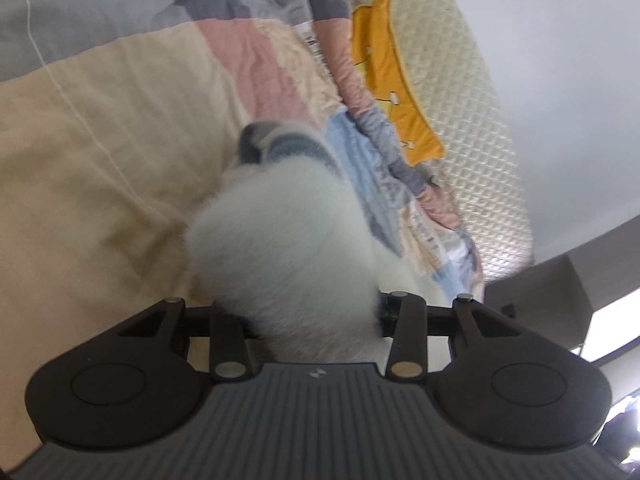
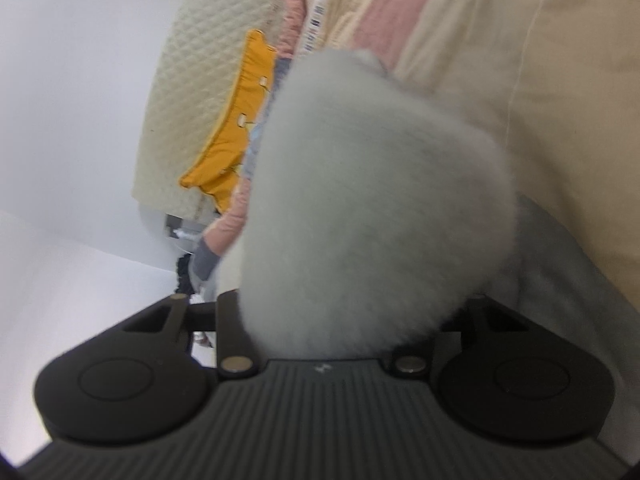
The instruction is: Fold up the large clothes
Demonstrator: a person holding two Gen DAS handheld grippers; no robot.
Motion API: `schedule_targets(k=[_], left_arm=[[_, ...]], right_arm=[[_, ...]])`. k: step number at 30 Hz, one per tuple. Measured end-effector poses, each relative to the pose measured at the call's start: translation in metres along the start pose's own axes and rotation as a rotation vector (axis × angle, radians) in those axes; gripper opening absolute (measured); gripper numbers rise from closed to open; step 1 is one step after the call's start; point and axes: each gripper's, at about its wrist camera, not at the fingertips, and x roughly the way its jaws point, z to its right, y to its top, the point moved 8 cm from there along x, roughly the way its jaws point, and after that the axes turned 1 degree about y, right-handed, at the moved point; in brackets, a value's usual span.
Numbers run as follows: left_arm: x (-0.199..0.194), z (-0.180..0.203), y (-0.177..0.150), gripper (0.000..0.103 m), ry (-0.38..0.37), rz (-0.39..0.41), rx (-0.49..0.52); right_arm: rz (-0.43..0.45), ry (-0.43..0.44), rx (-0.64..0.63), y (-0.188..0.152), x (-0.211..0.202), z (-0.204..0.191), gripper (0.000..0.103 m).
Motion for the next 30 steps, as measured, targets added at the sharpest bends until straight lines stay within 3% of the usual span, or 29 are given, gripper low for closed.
schedule_targets(k=[8,15,24,30], left_arm=[[-0.011,0.063,-0.005,0.046,-0.085,-0.018,0.075],[0.014,0.164,-0.005,0.046,-0.188,-0.035,0.134],[0.106,0.316,-0.031,0.046,-0.289,-0.101,0.185],[0.192,0.383,-0.086,0.046,-0.348,-0.121,0.238]], right_arm=[[0.045,0.097,-0.031,0.027,-0.04,-0.035,0.05],[0.112,0.165,-0.057,0.083,-0.077,-0.073,0.05],[0.262,0.229,-0.123,0.191,-0.13,-0.102,0.05],[0.378,0.257,-0.085,0.265,-0.145,-0.069,0.05]])
